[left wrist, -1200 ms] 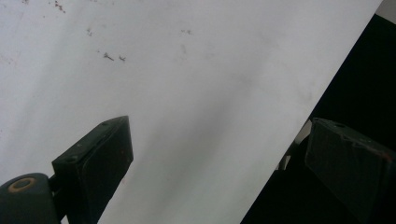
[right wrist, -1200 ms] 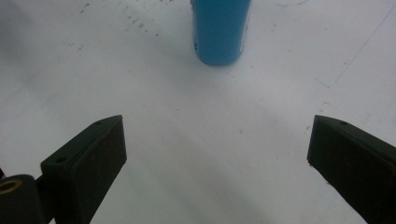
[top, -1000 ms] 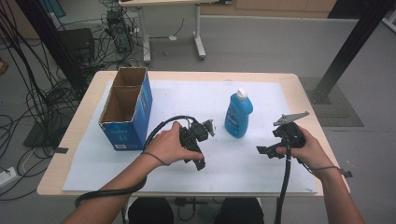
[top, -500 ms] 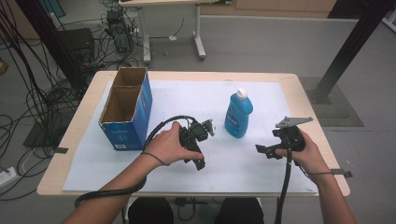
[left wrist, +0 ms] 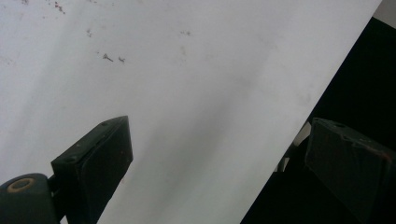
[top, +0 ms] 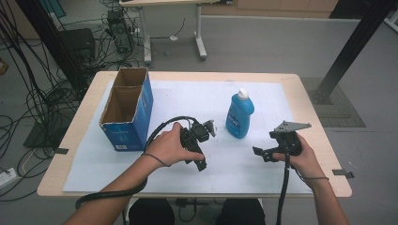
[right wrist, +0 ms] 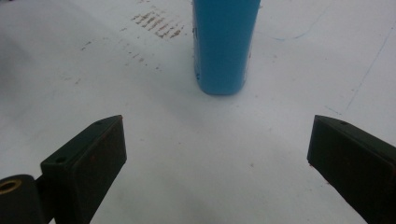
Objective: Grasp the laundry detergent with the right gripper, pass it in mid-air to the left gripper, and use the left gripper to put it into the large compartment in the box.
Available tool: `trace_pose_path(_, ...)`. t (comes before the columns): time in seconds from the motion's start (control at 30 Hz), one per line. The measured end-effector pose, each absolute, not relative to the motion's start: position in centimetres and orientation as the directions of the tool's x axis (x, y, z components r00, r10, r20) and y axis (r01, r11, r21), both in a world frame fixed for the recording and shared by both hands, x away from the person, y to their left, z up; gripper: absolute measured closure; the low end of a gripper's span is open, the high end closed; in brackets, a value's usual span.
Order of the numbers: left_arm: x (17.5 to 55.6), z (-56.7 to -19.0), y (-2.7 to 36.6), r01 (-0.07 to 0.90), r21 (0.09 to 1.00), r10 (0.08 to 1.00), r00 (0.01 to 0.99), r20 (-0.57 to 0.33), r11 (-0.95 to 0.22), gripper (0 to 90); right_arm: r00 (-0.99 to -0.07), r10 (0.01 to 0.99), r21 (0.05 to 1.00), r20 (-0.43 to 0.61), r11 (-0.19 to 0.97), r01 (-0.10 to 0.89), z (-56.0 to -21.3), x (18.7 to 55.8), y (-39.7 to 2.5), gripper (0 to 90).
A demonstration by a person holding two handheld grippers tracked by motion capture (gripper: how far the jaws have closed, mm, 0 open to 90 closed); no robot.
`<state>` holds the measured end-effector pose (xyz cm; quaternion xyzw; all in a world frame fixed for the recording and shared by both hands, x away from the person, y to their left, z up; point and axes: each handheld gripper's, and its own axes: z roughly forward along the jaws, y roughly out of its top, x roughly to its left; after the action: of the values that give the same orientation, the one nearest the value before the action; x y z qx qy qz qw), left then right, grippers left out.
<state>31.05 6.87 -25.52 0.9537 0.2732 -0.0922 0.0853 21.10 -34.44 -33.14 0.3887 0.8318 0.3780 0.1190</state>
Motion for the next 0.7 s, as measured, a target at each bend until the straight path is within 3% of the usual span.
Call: trace_pose_path(0.7,31.0,-25.5,6.9,0.538,0.111,0.506,0.832,-0.226,-0.835,7.7,-0.646,0.759,0.805,0.087,0.328,0.494,-35.8,19.4,-34.7,3.7)
